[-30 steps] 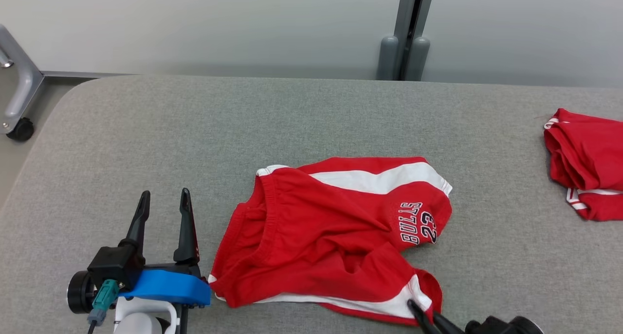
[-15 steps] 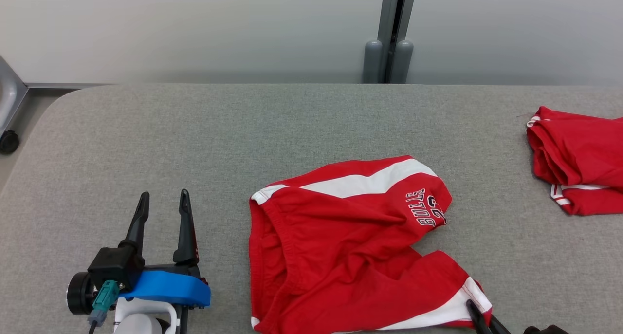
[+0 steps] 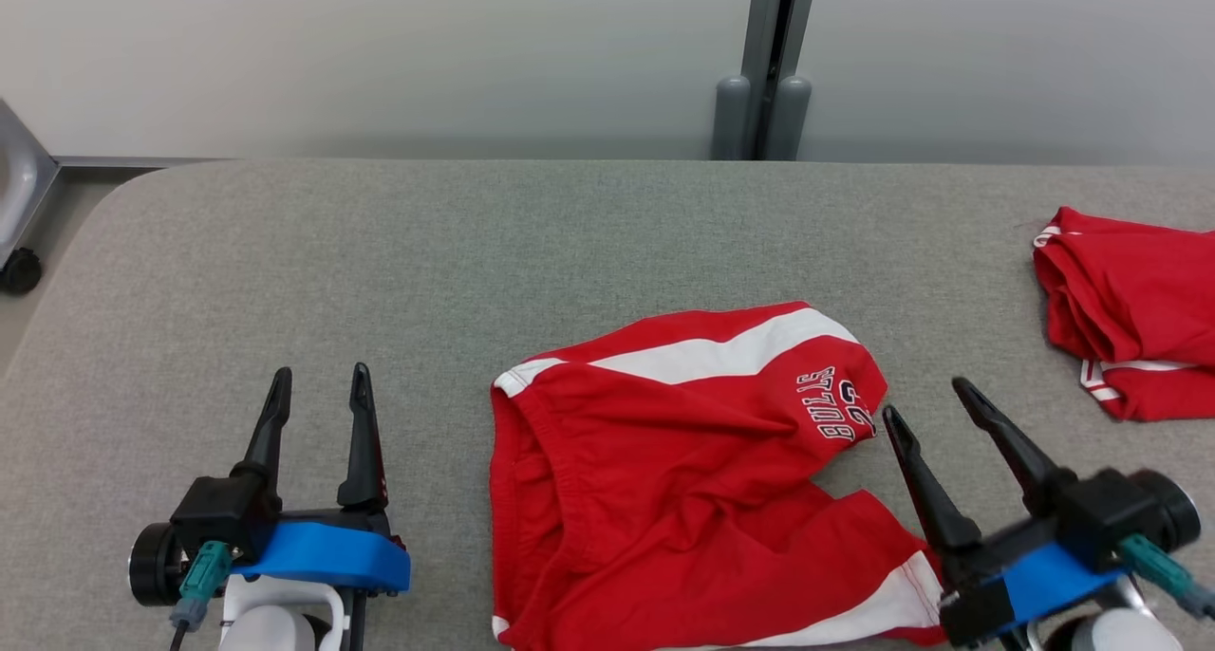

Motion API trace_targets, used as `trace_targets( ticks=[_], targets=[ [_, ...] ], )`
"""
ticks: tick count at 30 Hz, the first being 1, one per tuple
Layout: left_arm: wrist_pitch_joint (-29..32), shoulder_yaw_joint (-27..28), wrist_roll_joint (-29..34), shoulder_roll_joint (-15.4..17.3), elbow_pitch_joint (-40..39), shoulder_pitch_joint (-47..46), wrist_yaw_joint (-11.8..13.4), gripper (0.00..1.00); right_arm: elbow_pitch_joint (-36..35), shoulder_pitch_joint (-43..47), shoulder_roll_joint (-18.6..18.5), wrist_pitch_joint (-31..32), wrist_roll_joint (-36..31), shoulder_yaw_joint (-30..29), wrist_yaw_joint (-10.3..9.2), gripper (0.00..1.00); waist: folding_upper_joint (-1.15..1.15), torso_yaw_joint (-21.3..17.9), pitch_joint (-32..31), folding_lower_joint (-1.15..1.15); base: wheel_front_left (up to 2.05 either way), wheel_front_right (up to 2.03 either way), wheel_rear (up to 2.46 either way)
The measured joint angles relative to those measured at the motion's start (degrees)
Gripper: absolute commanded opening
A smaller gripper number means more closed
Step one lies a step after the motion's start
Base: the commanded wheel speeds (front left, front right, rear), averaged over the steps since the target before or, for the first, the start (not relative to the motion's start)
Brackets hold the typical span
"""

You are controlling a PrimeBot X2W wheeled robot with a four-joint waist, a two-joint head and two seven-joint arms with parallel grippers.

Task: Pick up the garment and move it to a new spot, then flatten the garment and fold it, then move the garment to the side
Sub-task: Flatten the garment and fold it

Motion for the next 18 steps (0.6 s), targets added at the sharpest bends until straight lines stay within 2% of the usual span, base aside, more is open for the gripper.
trace_targets(
  ticks=[10,18],
  targets=[
    [0.0,-1.1,-0.3,0.0,-0.6,-2.3,0.0,1.00,8.8,-16.6,0.0,8.8,-2.0,1.8,0.00,1.00,0.00,2.4,2.5,0.00,0.00,0.00,0.00],
    [0.0,-3.1,-2.0,0.0,-0.6,-4.8,0.5,1.00,21.5,-24.7,-1.0,12.3,-3.4,2.3,0.00,1.00,0.00,5.7,5.2,0.00,0.00,0.00,0.00]
  ],
)
